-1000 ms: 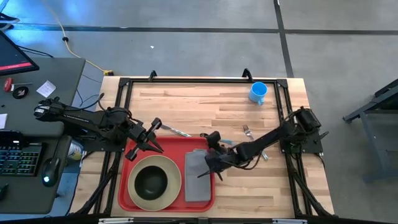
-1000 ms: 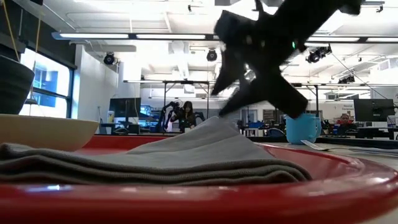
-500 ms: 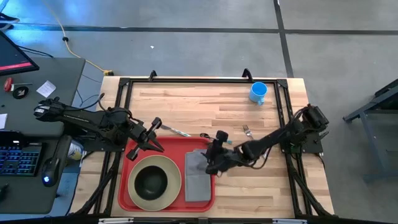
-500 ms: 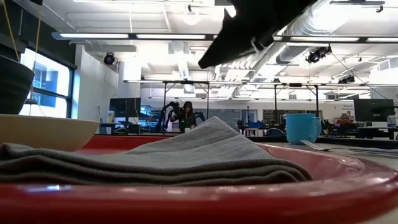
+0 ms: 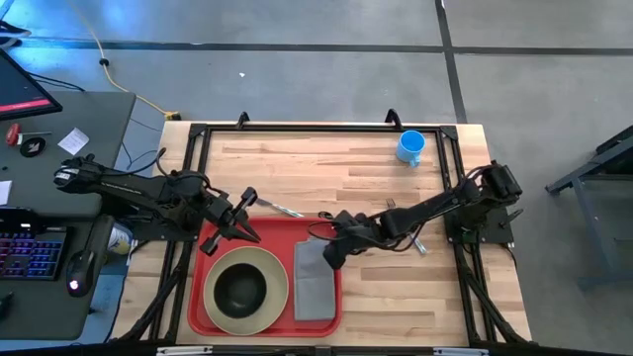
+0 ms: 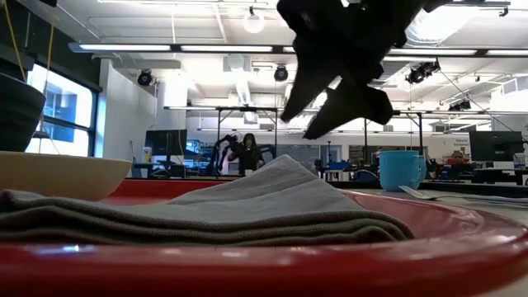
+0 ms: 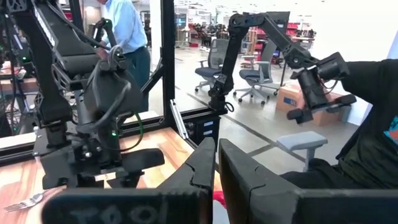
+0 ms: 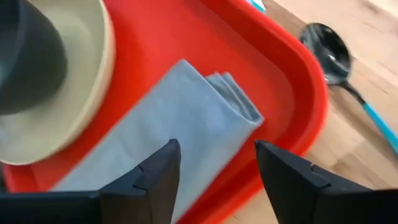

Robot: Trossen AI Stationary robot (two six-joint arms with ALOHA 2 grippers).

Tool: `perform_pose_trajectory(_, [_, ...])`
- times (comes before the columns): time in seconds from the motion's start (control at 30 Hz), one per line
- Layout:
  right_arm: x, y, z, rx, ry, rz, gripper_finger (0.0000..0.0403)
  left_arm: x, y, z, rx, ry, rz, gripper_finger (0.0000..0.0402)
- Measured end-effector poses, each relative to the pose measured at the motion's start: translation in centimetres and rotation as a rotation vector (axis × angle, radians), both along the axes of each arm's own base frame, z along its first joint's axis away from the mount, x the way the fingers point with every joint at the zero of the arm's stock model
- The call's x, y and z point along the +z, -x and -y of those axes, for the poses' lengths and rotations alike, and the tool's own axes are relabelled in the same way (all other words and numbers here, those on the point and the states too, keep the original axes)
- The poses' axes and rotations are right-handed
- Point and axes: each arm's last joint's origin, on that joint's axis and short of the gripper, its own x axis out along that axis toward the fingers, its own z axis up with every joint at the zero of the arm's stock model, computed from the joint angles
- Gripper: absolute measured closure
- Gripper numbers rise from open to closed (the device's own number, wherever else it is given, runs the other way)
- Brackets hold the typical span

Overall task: Set up tray
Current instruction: Put the gray napkin on the red serving tray to the right of the light brown plate

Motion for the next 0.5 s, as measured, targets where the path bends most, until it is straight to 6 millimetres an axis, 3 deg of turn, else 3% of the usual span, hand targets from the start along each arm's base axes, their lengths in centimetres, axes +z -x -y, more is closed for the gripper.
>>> perform_pose_trajectory(0.23, [-1.3, -0.7, 0.4, -0.05, -0.066, -0.017, 0.0156, 0.0, 0.0, 0.0, -0.002, 0.0, 0.005, 0.0346])
perform_pose_trajectory(0.5, [-3.6, -2.0, 0.2, -0.032, -0.089, -0.011, 0.0153, 0.0, 0.0, 0.0, -0.003, 0.001, 0.004, 0.0346])
